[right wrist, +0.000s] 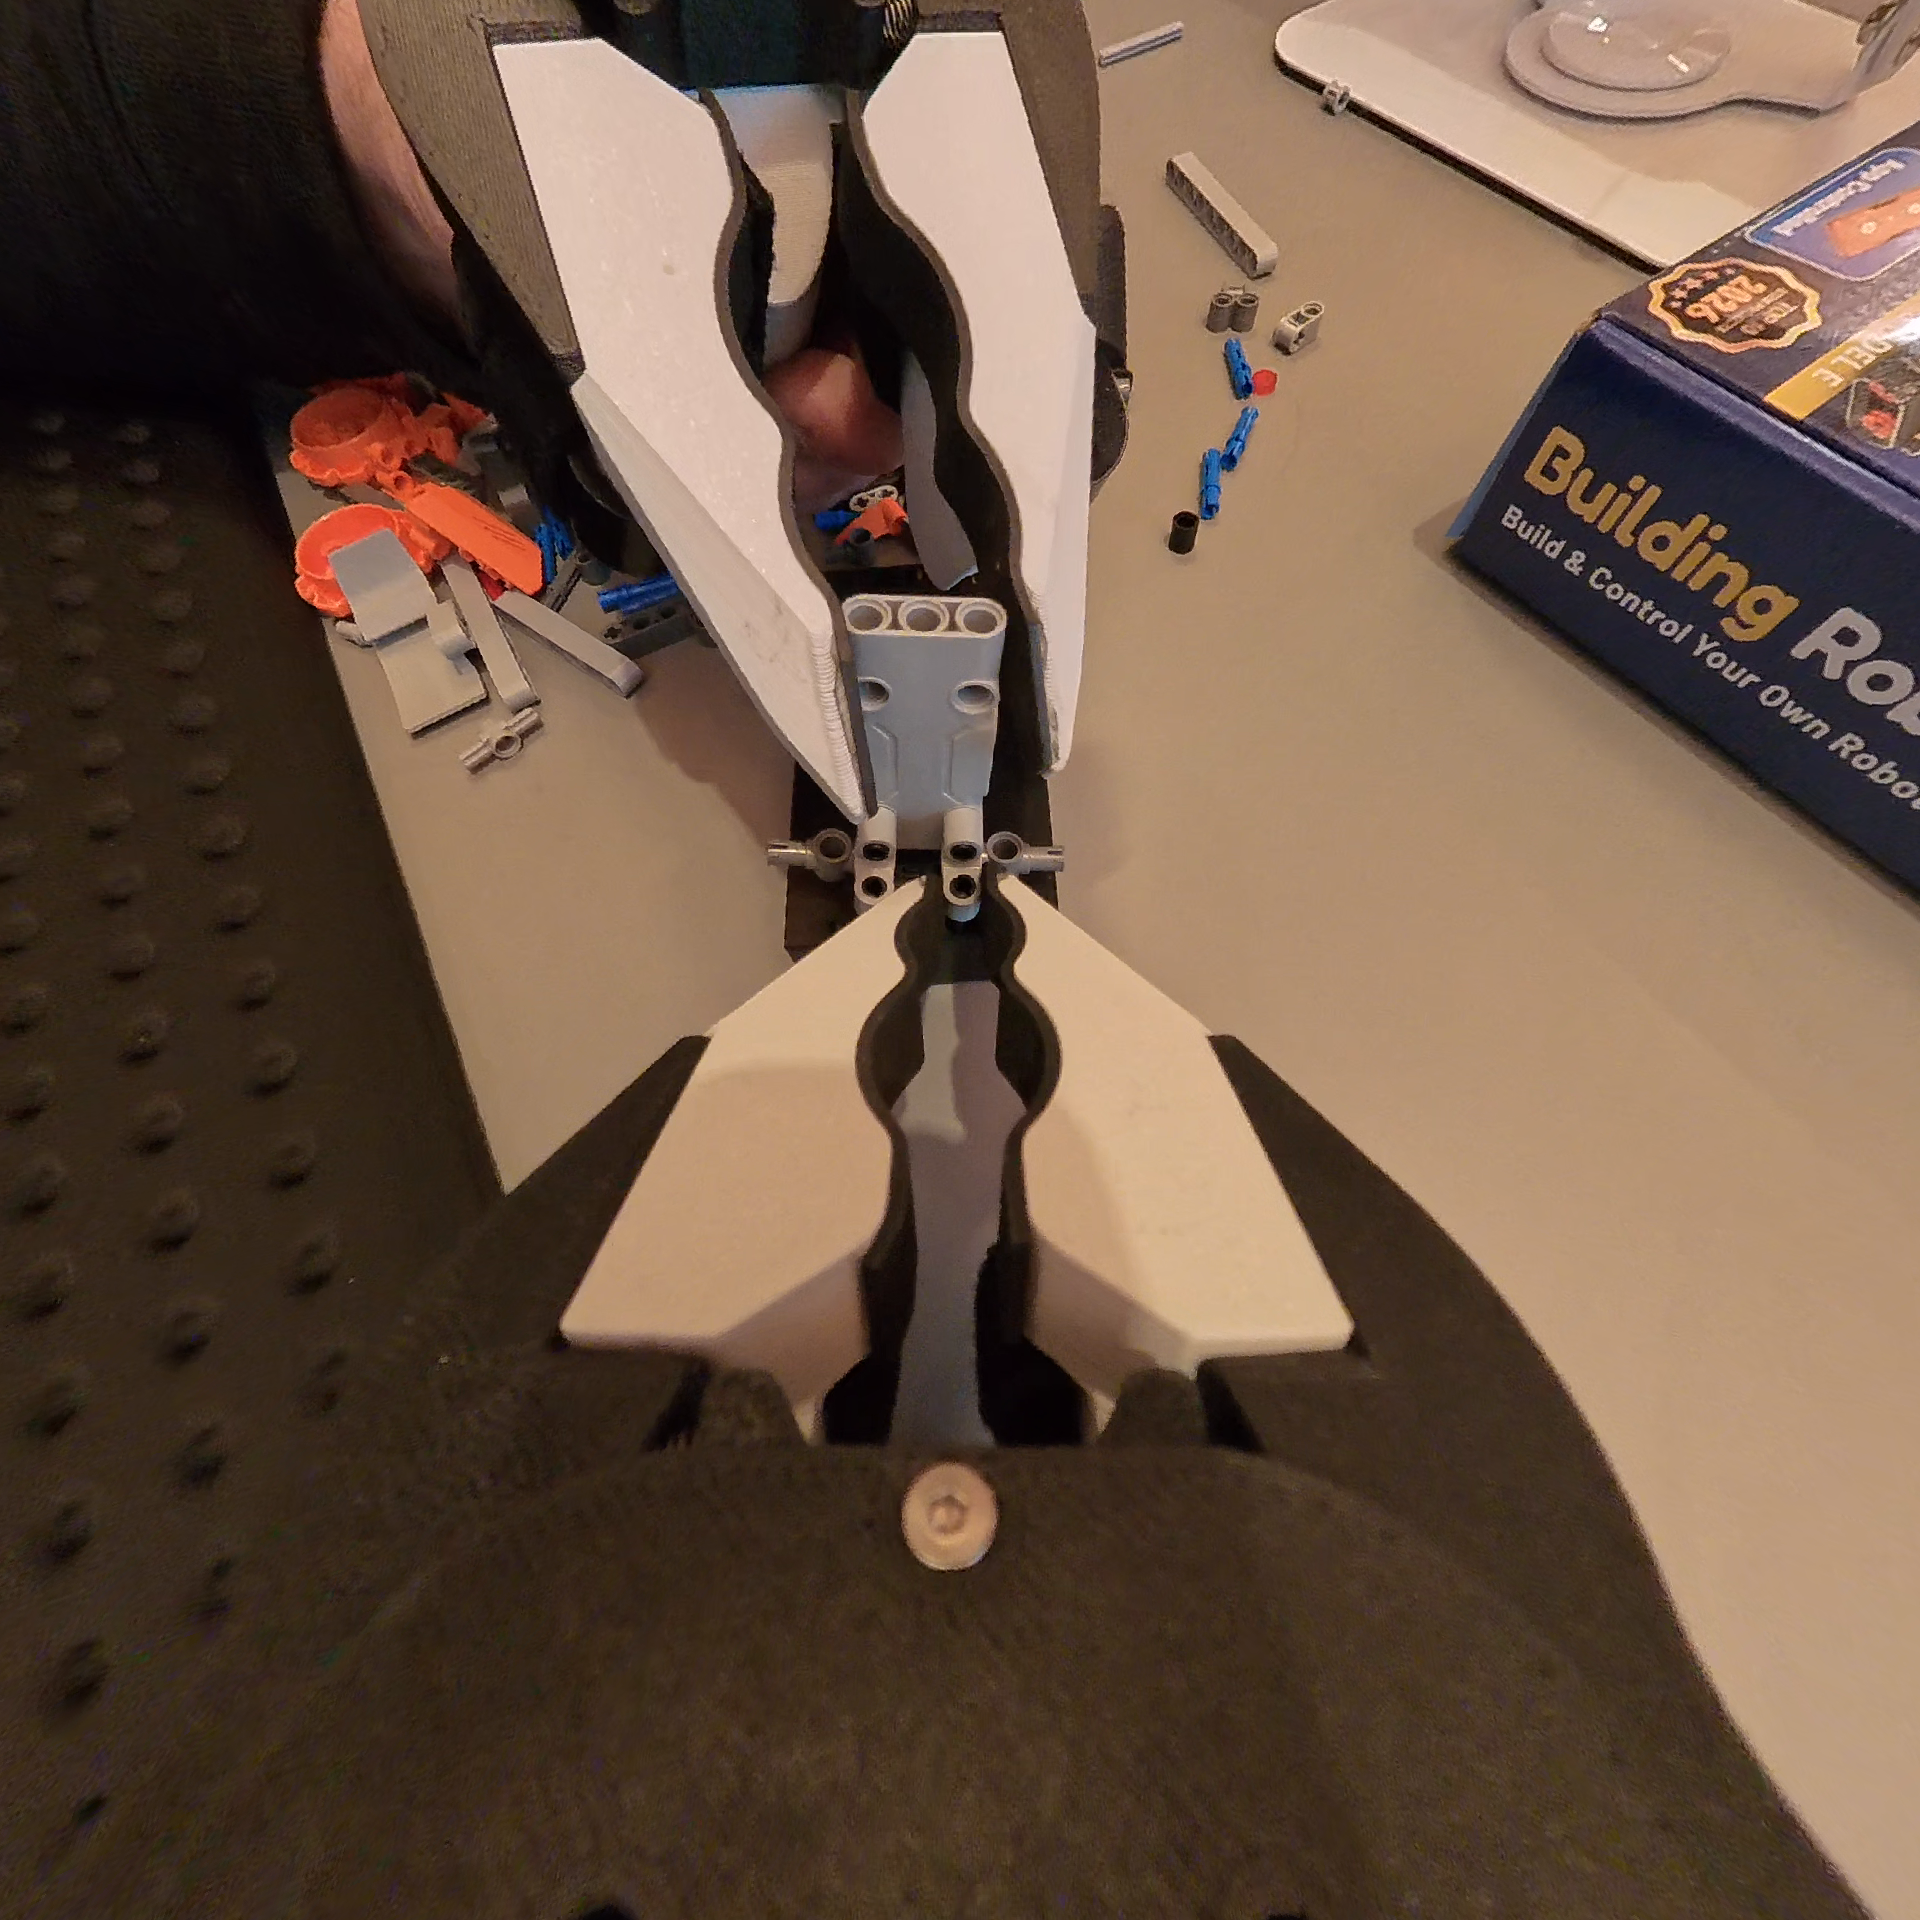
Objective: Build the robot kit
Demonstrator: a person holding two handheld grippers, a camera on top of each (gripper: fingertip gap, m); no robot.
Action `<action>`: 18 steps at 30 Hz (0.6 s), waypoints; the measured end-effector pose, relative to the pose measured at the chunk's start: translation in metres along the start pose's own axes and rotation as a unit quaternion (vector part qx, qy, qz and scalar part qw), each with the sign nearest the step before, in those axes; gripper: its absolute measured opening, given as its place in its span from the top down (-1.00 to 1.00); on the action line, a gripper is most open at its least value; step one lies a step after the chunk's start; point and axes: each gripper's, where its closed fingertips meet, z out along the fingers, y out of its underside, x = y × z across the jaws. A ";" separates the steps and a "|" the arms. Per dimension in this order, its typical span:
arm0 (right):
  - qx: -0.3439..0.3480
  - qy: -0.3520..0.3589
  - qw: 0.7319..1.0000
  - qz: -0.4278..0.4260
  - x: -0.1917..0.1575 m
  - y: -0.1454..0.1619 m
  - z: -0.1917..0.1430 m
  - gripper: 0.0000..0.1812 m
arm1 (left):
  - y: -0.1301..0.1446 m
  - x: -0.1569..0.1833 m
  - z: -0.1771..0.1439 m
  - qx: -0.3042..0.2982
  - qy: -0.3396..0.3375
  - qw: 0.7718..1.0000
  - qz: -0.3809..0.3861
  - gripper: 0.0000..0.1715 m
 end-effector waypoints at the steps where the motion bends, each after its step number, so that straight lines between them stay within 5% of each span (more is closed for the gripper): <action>1: 0.001 0.000 1.000 0.000 0.000 0.000 0.000 0.95 | 0.000 0.000 0.000 -0.001 -0.001 1.000 -0.001 0.73; 18: 0.013 -0.004 1.000 0.005 0.001 0.000 0.001 0.95 | 0.003 -0.003 -0.003 -0.005 0.002 1.000 -0.008 0.72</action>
